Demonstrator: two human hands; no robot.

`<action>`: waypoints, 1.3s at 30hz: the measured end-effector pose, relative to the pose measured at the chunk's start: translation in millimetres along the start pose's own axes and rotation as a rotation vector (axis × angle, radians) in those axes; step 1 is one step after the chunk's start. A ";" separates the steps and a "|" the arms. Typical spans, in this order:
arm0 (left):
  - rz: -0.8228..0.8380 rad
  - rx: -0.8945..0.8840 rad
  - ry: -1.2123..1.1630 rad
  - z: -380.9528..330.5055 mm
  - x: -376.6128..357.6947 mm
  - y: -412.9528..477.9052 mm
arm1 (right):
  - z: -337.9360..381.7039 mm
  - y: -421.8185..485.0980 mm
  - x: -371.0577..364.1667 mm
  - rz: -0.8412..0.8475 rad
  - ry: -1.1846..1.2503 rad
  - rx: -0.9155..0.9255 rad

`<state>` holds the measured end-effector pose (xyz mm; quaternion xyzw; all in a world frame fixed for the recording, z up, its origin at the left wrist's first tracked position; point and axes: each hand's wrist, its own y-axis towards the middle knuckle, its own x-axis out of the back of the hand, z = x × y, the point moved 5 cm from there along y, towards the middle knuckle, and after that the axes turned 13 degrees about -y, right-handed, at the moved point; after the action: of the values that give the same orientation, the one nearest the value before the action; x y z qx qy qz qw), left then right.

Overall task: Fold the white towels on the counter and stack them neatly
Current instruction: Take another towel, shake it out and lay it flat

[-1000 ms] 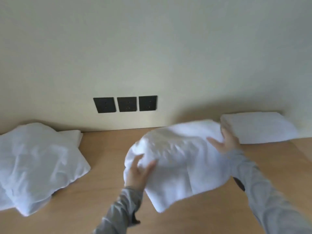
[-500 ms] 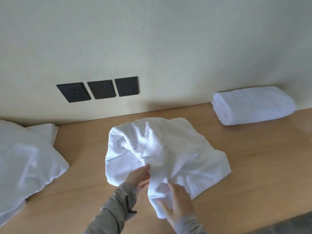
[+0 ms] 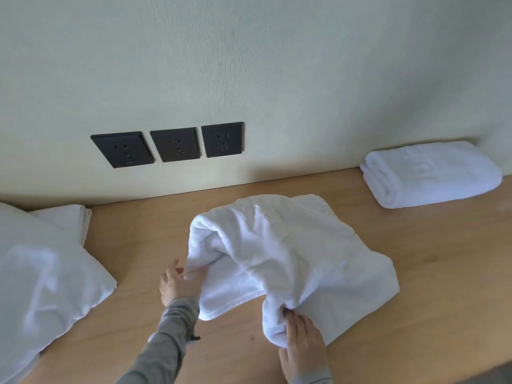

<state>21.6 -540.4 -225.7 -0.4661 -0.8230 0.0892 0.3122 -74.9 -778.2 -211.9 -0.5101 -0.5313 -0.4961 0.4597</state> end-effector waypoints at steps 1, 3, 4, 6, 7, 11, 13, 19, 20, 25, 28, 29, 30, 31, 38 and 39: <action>0.063 0.053 0.005 2.2 -5.1 7.6 | -1.8 3.0 2.2 -0.033 0.007 0.014; 0.123 0.078 0.014 2.1 -11.9 18.0 | -6.4 9.4 3.7 -0.005 0.026 0.017; 0.130 0.063 0.002 0.1 -13.6 20.3 | -8.5 12.7 4.6 0.019 0.027 0.017; 0.136 0.031 -0.024 -3.6 -14.8 19.4 | -11.8 21.0 9.1 0.050 0.020 0.022; 0.130 0.017 -0.048 -5.6 -14.4 18.0 | -13.0 25.7 12.2 0.043 0.017 0.029; 0.088 -0.145 -0.112 -27.9 -6.7 7.1 | -25.2 38.6 37.7 -0.026 0.084 0.073; 0.077 -0.245 -0.106 -46.1 -1.7 -1.6 | -42.2 45.2 58.8 -0.079 0.221 0.071; 0.080 -0.444 -0.164 -110.6 22.9 -37.9 | -151.5 87.0 123.6 -0.143 0.791 -0.167; 0.078 -0.462 -0.168 -121.5 27.3 -45.8 | -170.8 94.9 133.8 -0.161 0.852 -0.191; 0.106 -0.575 -0.045 -175.2 53.6 -86.1 | -232.6 122.5 186.5 -0.292 0.958 -0.148; 0.113 -0.628 0.003 -201.5 79.8 -102.4 | -265.5 122.9 214.6 -0.408 1.018 -0.134; 0.129 -0.644 0.013 -209.1 90.5 -106.5 | -276.4 121.9 223.2 -0.423 1.046 -0.138; 0.150 -0.659 0.032 -216.1 101.6 -109.4 | -289.2 121.4 229.7 -0.435 1.064 -0.146; 0.176 -0.663 0.063 -222.6 112.4 -111.0 | -302.3 121.4 236.7 -0.442 1.087 -0.160; 0.322 -0.503 0.523 -251.8 135.5 -72.5 | -362.5 168.0 209.5 -0.159 0.951 -0.315; 0.310 -0.491 0.637 -249.0 121.5 -59.4 | -355.8 178.4 192.1 -0.098 0.898 -0.316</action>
<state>83.0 -509.0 49.2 -0.6491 -0.6025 -0.2118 0.4132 86.0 -1118.4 19.8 -0.2835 -0.2217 -0.7632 0.5368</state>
